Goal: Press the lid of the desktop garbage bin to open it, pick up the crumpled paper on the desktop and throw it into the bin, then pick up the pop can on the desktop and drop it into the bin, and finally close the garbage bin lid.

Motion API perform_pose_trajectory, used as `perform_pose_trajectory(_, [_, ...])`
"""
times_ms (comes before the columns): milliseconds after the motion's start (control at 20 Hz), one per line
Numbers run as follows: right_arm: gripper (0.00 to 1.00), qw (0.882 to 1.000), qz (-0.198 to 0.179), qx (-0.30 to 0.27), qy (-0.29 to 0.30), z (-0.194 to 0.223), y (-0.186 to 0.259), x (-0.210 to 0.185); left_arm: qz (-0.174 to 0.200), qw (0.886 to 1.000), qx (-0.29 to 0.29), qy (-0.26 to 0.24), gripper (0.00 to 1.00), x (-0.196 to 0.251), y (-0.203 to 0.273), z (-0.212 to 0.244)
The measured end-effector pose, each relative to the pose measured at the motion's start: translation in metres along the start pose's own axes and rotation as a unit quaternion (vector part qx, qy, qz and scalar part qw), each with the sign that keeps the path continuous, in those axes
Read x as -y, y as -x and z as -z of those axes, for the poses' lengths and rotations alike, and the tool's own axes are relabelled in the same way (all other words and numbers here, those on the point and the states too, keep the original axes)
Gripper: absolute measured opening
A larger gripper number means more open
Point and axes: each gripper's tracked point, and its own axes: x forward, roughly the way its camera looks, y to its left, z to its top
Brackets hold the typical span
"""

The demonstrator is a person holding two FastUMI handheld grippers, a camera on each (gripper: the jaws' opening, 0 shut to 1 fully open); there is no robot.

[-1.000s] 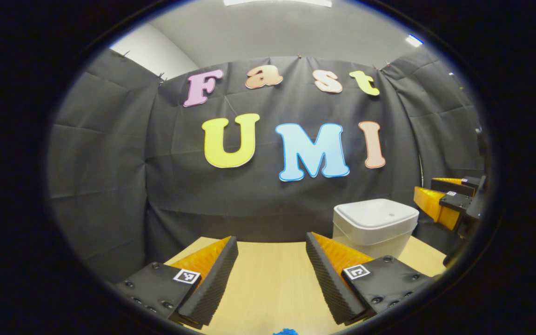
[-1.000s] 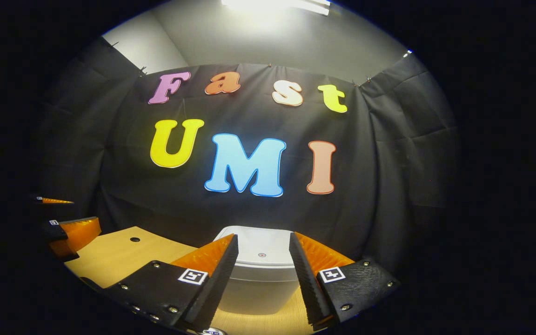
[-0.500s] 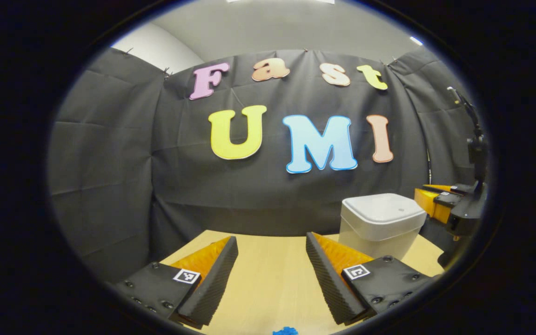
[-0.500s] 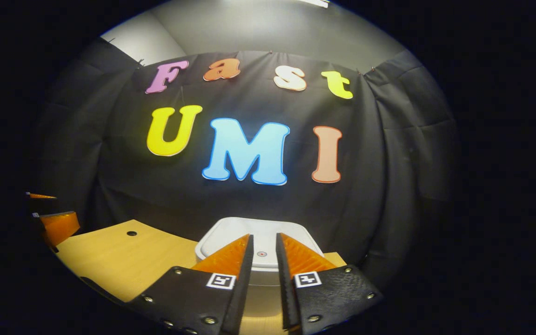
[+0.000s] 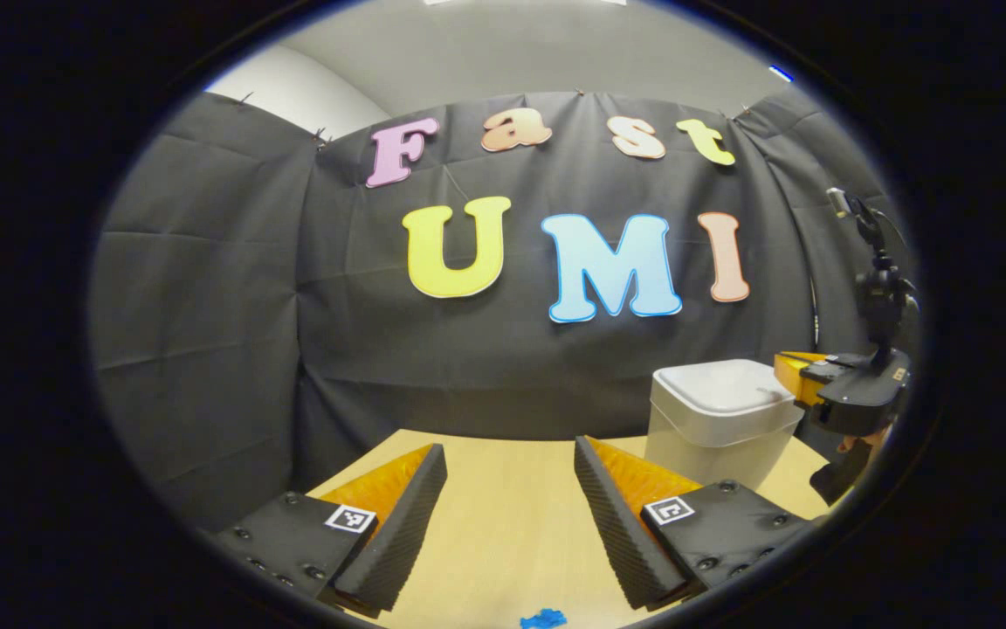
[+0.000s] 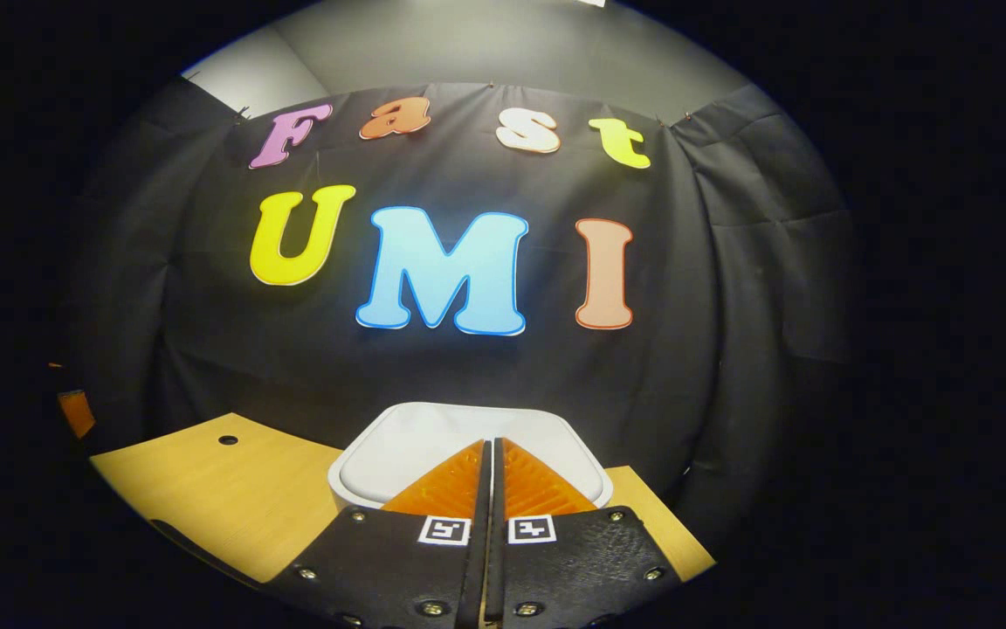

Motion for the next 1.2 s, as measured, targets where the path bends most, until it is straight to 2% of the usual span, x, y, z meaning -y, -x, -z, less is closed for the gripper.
perform_pose_trajectory(100, [0.02,1.000,-0.009,-0.004,0.000,0.003,-0.004,-0.003,0.000,1.000,0.002,0.000,0.96,0.001,0.003,-0.001])
perform_pose_trajectory(550, [0.02,0.998,-0.054,-0.038,-0.019,0.025,-0.010,-0.011,-0.004,1.000,0.008,-0.003,1.00,-0.001,0.011,-0.005])
perform_pose_trajectory(600, [0.02,0.997,-0.057,-0.041,-0.016,0.027,-0.016,-0.012,-0.004,1.000,0.008,-0.003,0.90,-0.001,0.010,-0.005])
perform_pose_trajectory(850, [0.02,0.996,-0.065,-0.053,0.010,0.030,-0.015,-0.012,0.001,1.000,0.009,-0.003,0.94,0.004,0.008,-0.006])
perform_pose_trajectory(1000, [0.02,0.995,-0.077,-0.056,-0.038,0.033,-0.015,-0.009,0.003,1.000,0.009,-0.001,1.00,0.007,0.008,-0.005])
perform_pose_trajectory(1200, [0.02,0.991,-0.096,-0.062,-0.072,0.035,-0.018,-0.010,0.006,1.000,0.012,0.002,1.00,0.012,0.011,-0.006])
